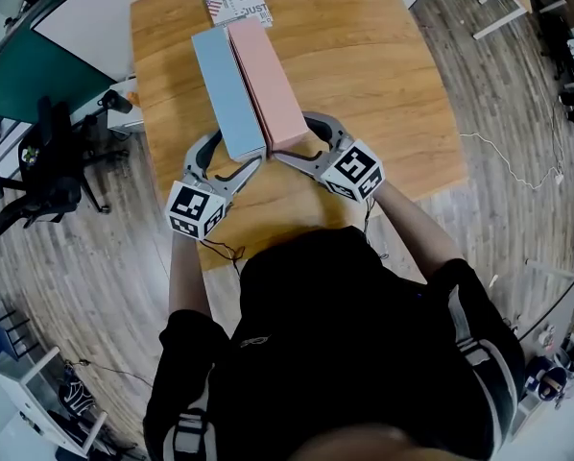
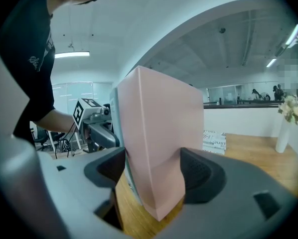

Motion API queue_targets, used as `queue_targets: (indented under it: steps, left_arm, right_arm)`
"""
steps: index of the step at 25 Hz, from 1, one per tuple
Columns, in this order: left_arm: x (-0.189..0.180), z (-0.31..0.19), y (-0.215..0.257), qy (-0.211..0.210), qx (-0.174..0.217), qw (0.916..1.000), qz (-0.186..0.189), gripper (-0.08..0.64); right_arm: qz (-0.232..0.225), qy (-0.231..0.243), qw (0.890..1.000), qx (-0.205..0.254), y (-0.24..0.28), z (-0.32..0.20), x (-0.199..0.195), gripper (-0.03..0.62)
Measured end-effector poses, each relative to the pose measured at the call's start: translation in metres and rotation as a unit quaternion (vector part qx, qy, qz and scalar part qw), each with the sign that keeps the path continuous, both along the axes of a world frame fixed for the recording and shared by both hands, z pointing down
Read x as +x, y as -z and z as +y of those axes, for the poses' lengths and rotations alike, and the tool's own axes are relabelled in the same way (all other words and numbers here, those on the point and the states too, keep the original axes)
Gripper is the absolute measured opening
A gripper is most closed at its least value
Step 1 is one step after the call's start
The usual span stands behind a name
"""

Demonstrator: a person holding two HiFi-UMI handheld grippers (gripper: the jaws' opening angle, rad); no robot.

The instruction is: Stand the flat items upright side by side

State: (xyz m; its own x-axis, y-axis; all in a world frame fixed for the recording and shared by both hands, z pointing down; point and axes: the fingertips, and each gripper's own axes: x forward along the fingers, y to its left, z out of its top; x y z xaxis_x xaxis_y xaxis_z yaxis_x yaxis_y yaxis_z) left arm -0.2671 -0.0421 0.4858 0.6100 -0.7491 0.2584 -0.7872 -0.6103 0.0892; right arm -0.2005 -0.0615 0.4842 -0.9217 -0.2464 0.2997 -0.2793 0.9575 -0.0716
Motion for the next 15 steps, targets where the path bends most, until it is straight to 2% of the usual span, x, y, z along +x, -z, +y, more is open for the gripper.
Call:
queue_targets:
  steps: [10, 15]
  left_arm:
    - [-0.006, -0.003, 0.001, 0.033, 0.001, 0.9994, -0.003, 0.391]
    - [-0.010, 0.010, 0.003, 0.071, -0.013, 0.9966, 0.039, 0.399]
  right_arm:
    - [0.002, -0.003, 1.000, 0.006, 0.000, -0.010, -0.008, 0.348]
    - [0.004, -0.008, 1.000, -0.018, -0.010, -0.010, 0.005, 0.365]
